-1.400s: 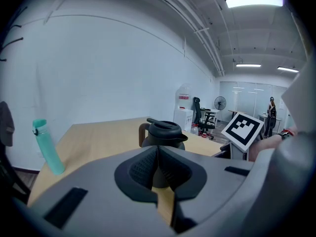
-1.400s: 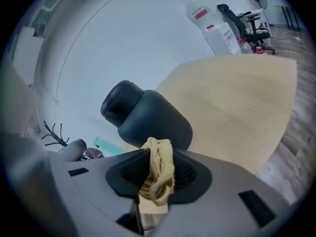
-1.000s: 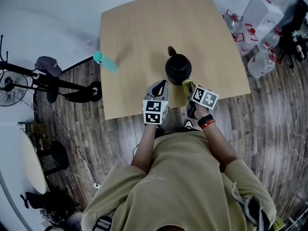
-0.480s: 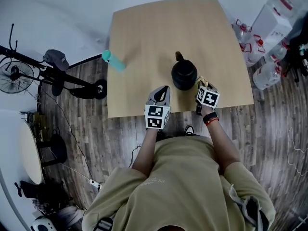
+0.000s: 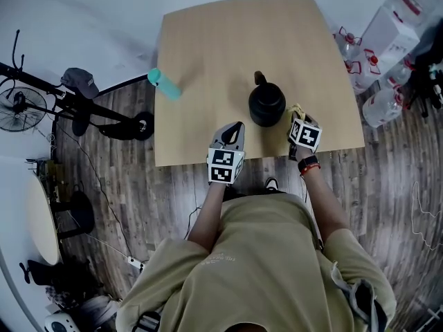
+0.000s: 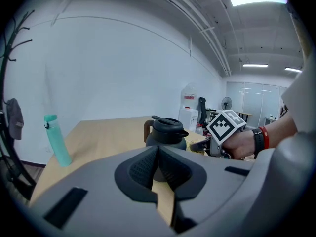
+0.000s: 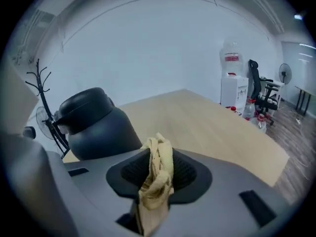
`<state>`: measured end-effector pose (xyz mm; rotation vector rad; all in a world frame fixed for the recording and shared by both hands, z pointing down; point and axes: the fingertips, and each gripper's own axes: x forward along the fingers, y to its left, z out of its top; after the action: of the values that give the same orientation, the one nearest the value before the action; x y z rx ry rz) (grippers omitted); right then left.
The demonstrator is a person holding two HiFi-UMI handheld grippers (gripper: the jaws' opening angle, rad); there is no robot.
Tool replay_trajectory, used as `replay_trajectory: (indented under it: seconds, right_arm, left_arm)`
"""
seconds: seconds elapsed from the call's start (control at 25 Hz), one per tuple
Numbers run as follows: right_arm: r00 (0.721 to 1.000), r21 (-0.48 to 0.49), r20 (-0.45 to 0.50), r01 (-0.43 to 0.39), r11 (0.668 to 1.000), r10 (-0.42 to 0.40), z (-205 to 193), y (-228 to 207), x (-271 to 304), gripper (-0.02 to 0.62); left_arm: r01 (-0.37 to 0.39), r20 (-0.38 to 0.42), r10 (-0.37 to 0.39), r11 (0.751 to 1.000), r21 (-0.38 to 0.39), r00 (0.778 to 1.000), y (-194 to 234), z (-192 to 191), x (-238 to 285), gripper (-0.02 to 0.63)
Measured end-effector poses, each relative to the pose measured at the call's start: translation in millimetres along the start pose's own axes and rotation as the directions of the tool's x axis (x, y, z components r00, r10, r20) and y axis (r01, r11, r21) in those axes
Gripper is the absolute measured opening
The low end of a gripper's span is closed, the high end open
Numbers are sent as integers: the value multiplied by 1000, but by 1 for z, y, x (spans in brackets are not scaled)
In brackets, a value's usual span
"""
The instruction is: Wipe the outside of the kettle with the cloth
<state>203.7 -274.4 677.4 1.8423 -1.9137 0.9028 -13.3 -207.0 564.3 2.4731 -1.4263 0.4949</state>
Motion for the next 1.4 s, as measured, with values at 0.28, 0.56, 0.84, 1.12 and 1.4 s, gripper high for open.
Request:
replay_trajectory:
  seconds: [0.28,0.56,0.84,1.12,1.4]
  right_arm:
    - [997,123,-58,-37,992,45,-58,36,-26,121]
    - [988,182,-95,-104,978,122,-92,103,-26,121]
    - [981,264,-88,-145,954,173,-102,170,-3,120]
    - [980,454,-27,-164,876,197,-89,202,33,120]
    - [973,616,16,-190,764,229,-86,209,57,120]
  left_arm:
    - [39,-10,-39,999,3,999,16,-5,-5,26]
    - [72,-26,-72,997,8,997,42,-13,-13,25]
    - [89,-28,-89,996,19,996,76,-15,-21,25]
    - [88,-30,-87,996,19,996,108,-14,-23,26]
    - [77,-22,-77,997,8,997,126,-12,-22,26]
